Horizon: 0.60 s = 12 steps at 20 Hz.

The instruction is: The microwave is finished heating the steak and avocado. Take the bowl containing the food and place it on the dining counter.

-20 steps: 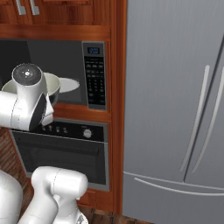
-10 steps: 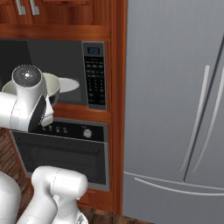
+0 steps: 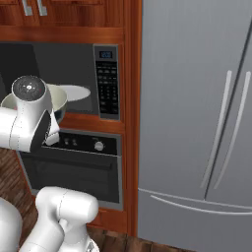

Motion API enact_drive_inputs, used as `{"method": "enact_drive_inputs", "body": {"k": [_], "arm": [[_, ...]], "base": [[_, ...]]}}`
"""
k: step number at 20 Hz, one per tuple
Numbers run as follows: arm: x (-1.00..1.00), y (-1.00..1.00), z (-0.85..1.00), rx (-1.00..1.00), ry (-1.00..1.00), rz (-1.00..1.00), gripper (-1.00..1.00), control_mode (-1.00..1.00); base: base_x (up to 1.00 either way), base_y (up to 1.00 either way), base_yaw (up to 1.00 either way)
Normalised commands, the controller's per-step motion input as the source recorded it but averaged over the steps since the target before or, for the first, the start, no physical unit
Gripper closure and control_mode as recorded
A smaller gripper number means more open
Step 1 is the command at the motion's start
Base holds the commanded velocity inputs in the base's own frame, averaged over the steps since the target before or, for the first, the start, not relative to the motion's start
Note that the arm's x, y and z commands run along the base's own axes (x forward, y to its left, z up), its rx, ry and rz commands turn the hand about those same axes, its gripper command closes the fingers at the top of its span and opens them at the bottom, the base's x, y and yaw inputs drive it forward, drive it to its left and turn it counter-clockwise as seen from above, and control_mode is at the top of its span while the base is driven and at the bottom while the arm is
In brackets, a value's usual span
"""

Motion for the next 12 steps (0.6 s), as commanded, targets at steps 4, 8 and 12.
{"method": "enact_drive_inputs", "body": {"k": [4,8,12], "arm": [[0.0,0.0,0.0,0.0,0.0,0.0,1.0,1.0],[0.0,0.0,0.0,0.0,0.0,0.0,1.0,1.0],[0.0,0.0,0.0,0.0,0.0,0.0,1.0,1.0]], "base": [[-0.67,-0.47,0.06],[-0.52,-0.54,0.18],[-0.22,-0.74,0.38]]}}
